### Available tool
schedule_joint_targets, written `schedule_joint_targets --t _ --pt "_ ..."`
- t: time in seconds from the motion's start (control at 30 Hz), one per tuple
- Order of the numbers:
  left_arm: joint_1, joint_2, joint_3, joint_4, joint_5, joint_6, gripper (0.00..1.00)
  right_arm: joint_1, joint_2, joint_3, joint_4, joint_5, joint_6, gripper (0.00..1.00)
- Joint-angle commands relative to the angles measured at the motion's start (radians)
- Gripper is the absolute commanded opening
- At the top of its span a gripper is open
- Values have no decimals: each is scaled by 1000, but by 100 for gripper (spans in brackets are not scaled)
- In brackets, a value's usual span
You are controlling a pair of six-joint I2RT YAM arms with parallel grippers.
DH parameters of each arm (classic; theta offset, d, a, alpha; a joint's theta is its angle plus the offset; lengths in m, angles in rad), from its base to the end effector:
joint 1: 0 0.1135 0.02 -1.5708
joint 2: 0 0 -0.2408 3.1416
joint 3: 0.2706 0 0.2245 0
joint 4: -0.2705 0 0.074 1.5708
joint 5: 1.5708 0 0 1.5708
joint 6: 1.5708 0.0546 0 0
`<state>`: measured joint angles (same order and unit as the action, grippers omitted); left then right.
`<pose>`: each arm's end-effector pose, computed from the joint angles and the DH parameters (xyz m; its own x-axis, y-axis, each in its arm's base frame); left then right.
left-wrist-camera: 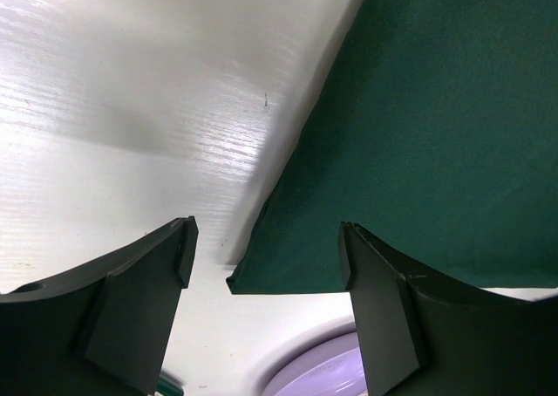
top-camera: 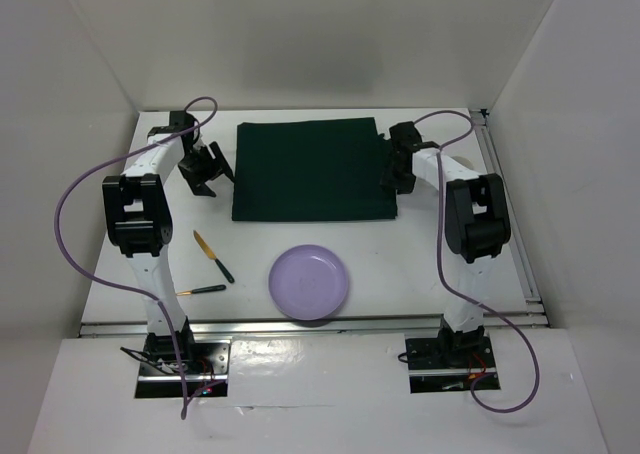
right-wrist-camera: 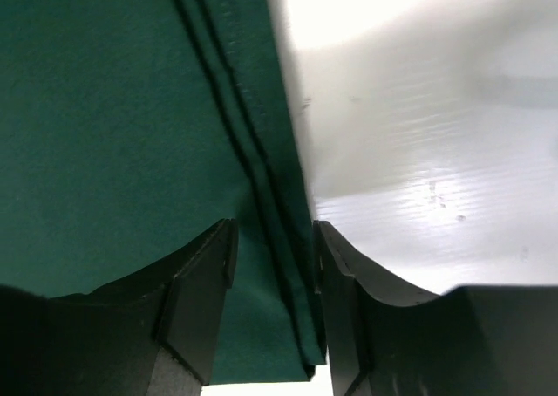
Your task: Set the dinner table for one person
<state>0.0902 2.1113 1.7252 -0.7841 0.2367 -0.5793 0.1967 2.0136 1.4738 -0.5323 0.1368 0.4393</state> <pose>0.4159 0.0248 0.1771 -0.7694 -0.6039 -0.2082 -0.4991 0.7717 -0.3942 0.3946 0.0710 0.1589 -0.8346 0.2633 -0.4839 0.2490 0.9638 0.0951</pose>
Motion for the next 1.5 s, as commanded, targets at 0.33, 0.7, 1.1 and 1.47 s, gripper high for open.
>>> schedule_joint_targets --t 0.33,0.7,1.1,1.47 --pt "-1 12 1 -9 -8 12 82 12 74 65 26 -80 -44 31" --pt "-1 -8 -9 0 -17 2 79 30 -203 -62 162 -39 -82 0" --pt "-35 -39 -29 0 -27 -16 79 41 -506 -530 347 13 -85 0" --pt "-107 -28 66 -58 -126 19 82 41 -385 -357 222 18 -31 68"
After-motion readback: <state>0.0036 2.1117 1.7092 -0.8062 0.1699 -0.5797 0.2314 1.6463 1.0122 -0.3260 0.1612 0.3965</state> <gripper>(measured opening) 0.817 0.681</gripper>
